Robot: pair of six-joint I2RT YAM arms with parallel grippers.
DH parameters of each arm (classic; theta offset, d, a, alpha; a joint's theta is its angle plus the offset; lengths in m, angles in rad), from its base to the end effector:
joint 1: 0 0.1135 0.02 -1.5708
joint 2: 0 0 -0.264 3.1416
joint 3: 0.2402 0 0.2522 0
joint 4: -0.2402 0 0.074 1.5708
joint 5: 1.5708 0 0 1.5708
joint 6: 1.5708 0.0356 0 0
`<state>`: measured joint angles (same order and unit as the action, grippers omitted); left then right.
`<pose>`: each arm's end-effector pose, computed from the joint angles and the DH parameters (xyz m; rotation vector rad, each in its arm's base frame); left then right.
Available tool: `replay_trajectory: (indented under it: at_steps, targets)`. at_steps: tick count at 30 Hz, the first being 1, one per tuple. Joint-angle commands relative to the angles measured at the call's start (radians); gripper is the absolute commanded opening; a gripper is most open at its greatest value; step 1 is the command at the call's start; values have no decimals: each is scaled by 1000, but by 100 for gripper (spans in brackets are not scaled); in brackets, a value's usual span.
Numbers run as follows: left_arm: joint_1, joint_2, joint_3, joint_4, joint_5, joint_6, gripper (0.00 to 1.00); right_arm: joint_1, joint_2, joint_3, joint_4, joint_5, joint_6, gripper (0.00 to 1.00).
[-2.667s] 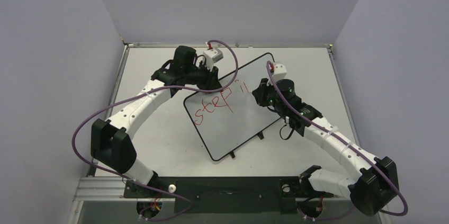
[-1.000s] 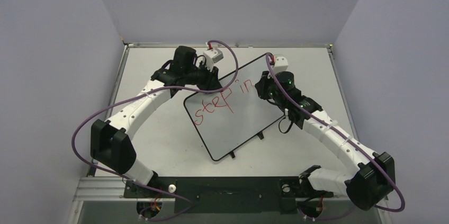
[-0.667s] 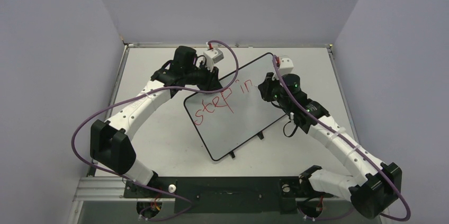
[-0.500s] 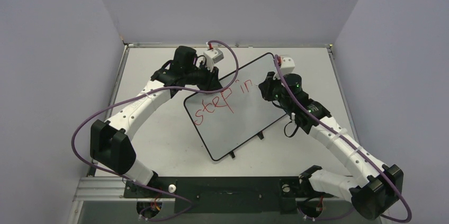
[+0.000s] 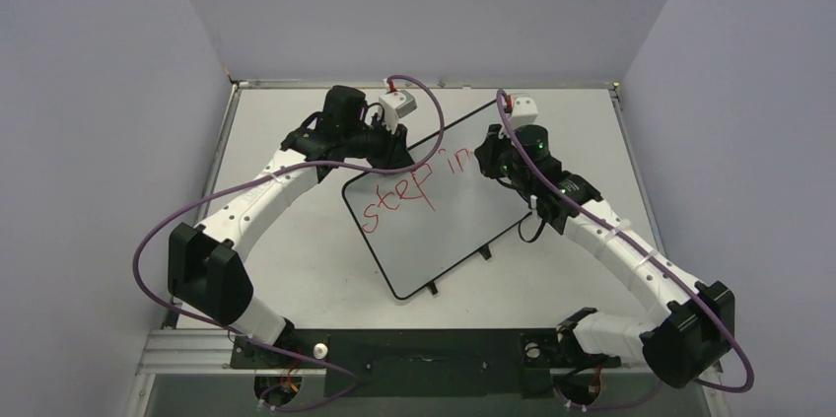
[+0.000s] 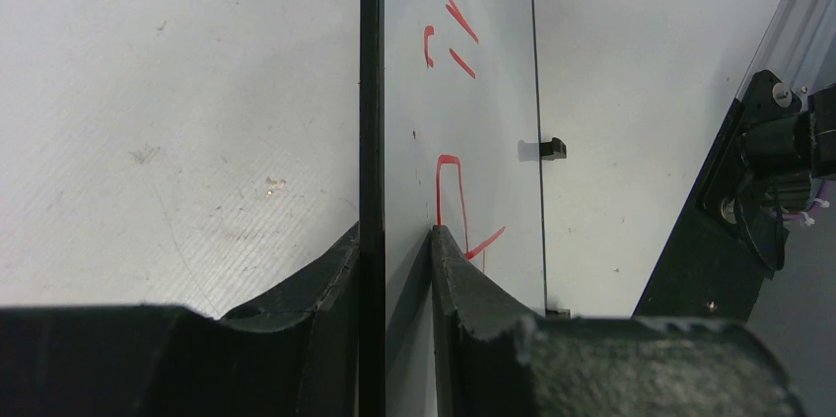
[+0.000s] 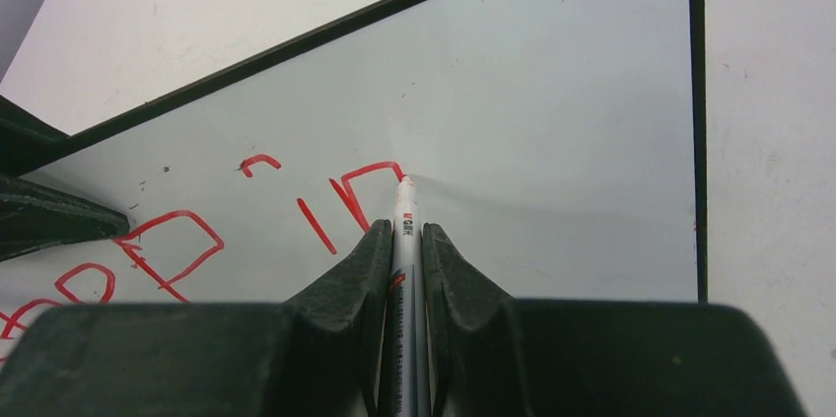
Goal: Write a sentence on the whiteboard
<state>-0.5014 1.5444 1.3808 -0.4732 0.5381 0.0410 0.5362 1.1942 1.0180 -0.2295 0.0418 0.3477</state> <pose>0.2969 -0.1835 0.3345 0.8881 2.0471 -0.8476 0.2374 0.1393 0.3319 -0.1620 2.0087 0.5297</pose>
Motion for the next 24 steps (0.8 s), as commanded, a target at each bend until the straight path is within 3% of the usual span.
replay_trajectory:
  at_steps: [1, 24]
  targets:
    - [-1, -46, 8, 96, -71, 97, 0, -5, 25, 55, 55, 11, -5, 0]
    - [-1, -42, 9, 94, -69, 97, 0, -43, 37, 54, 34, 73, -21, 0]
